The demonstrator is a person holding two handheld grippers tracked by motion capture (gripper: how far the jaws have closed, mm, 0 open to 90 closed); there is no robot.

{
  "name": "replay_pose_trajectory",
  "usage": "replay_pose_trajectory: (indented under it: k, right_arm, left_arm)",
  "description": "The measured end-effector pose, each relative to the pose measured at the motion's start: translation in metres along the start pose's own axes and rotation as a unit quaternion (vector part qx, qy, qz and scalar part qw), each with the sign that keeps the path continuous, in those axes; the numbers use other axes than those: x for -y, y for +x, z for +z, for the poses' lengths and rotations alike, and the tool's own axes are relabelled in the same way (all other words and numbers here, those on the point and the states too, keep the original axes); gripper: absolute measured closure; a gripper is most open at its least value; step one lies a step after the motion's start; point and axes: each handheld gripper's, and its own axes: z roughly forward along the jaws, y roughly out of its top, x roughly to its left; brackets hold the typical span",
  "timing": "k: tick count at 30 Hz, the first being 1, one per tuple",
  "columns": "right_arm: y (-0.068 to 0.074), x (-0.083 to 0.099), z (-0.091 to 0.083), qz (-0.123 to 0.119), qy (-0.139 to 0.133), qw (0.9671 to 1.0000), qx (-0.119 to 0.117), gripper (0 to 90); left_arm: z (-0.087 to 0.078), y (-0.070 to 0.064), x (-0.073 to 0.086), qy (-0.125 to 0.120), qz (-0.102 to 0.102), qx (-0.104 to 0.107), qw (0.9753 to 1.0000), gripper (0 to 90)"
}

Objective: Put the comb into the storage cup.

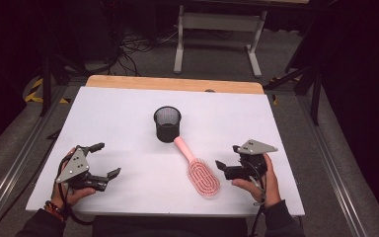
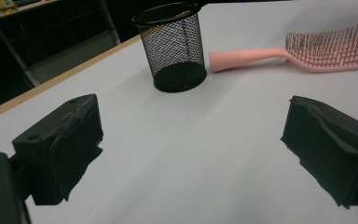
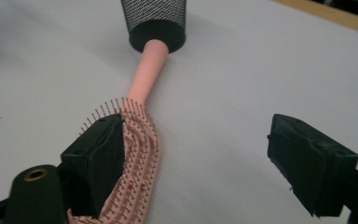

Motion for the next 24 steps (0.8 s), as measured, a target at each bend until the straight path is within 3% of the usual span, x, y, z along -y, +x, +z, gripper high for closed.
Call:
replay_pose_trajectory:
  k: [4, 13, 17, 20, 22, 24]
  right_arm:
    - [0.009, -0.026, 0.026, -0.017, 0.057, 0.9982, -0.008, 20.4]
    - [0.021, -0.049, 0.060, -0.024, 0.112, 0.9931, -0.024, 16.9]
    - [0.021, -0.056, 0.082, -0.020, 0.155, 0.9873, -0.031, 16.9]
    - [0.023, -0.060, 0.097, -0.023, 0.195, 0.9800, -0.032, 18.0]
    - [0.025, -0.063, 0.107, -0.032, 0.224, 0.9732, -0.041, 22.2]
    - [0.027, -0.067, 0.113, -0.047, 0.236, 0.9704, -0.022, 22.7]
  left_arm:
    - [0.002, 0.000, 0.000, 0.005, 0.004, 0.003, 1.0000, 5.4]
    - [0.002, -0.004, 0.000, 0.014, 0.017, 0.005, 0.9998, 3.9]
    - [0.000, -0.005, 0.000, 0.011, 0.018, 0.004, 0.9998, 3.8]
    - [0.001, -0.005, 0.000, 0.011, 0.020, 0.006, 0.9997, 4.7]
    - [0.001, -0.005, 0.000, 0.010, 0.018, 0.012, 0.9997, 5.5]
    - [0.002, -0.006, 0.000, 0.010, 0.019, 0.014, 0.9997, 5.9]
